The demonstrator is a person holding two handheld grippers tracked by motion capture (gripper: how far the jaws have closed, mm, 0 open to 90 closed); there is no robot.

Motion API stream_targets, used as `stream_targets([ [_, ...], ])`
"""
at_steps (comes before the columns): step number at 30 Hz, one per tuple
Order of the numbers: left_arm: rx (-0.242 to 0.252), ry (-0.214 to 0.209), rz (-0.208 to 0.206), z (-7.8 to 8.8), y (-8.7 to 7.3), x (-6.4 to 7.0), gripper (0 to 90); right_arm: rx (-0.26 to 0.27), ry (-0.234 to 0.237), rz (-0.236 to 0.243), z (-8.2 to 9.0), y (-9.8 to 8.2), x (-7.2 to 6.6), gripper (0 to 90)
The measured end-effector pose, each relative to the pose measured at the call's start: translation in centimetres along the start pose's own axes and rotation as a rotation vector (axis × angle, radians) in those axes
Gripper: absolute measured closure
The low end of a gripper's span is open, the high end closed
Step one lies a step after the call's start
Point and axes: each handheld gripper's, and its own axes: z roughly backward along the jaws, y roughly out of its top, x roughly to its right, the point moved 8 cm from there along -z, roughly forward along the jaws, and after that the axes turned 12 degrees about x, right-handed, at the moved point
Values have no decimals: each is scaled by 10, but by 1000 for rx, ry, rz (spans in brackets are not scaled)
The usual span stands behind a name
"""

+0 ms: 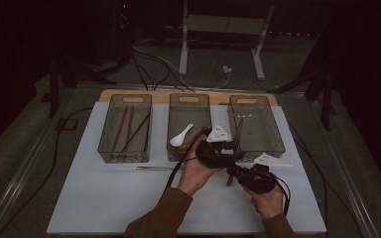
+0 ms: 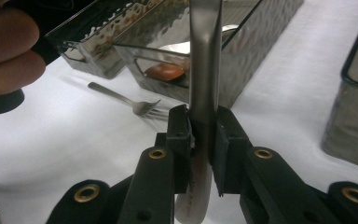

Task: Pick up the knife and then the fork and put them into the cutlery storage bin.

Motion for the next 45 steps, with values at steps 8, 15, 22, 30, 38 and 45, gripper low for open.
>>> stream_targets([
  [8, 1, -5, -3, -3, -1, -1, 491, 16, -18, 12, 2, 3, 2, 795],
  [15, 19, -26, 11, -14, 0, -1, 457, 46, -40, 23, 9, 9, 7, 835],
  [22, 22, -35, 34, -27, 2, 2, 459, 54, -62, 32, 16, 14, 16, 838],
  [30, 33, -30, 40, -29, 5, 2, 389, 76, -94, 22, 23, 23, 26, 839],
  [38, 34, 17, 24, -19, 6, -5, 252, 79, -132, 20, 25, 30, 37, 838],
  [45, 17, 62, 9, -5, 0, -16, 183, 80, -162, 21, 26, 39, 47, 838],
])
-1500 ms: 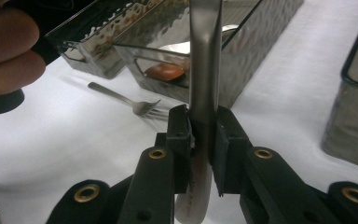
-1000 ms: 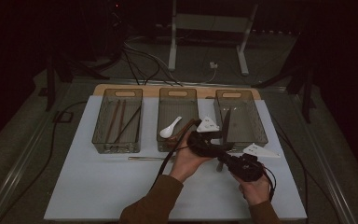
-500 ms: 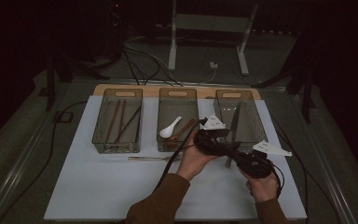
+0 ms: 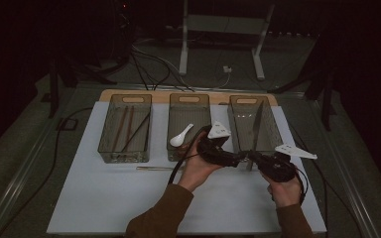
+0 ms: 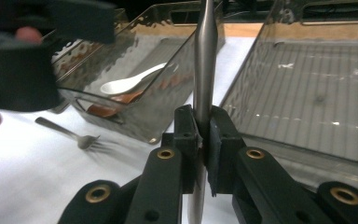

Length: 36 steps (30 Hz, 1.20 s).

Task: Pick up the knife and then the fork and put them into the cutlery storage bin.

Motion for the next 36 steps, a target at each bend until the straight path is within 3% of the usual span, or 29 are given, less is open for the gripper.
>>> stream_targets([
  [5, -13, 38, -12, 16, -5, -11, 162, 0, -19, 1, -1, 6, 8, 838],
  [15, -41, 92, -49, 51, -14, -28, 9, 2, -51, 3, -7, 17, 20, 837],
  [36, 4, 219, -33, 151, -43, -73, 7, -2, -151, 48, -23, 44, 53, 837],
])
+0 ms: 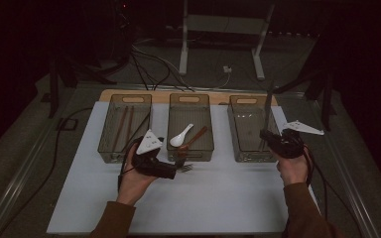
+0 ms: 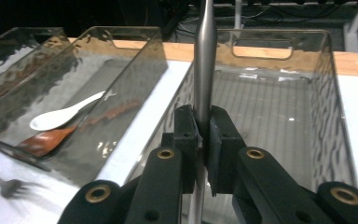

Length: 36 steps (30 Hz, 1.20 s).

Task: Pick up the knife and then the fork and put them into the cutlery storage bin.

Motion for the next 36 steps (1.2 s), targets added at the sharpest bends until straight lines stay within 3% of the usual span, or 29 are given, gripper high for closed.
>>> stream_targets([
  [7, 0, 61, 19, 31, -14, -21, 7, -26, -48, 16, -9, -3, 15, 837],
  [15, 6, 114, 44, 53, -25, -37, 7, -80, -103, 41, -20, -16, 30, 836],
  [26, 12, 140, 73, 62, -33, -46, 7, -186, -152, 42, -26, -41, 49, 835],
  [36, 16, 147, 82, 64, -34, -49, 7, -240, -161, 38, -29, -51, 53, 832],
])
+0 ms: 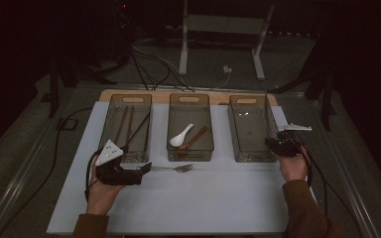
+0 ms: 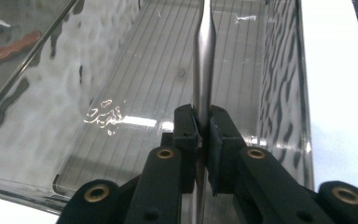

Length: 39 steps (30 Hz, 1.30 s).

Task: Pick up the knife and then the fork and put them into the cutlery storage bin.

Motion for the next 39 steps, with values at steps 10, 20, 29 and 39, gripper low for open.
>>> stream_targets([
  [10, 4, 0, 20, 0, -1, -3, 7, -19, 6, 24, -3, -2, -4, 825],
  [20, 7, 3, 15, -1, 0, -3, 7, 36, 40, 24, 4, 6, -9, 692],
  [29, -18, -2, 2, -9, -7, -6, 7, 161, 101, -6, 20, 19, -15, 263],
  [39, -46, -35, -43, -22, -5, 0, 7, 195, 125, 18, 34, 19, -28, 45],
])
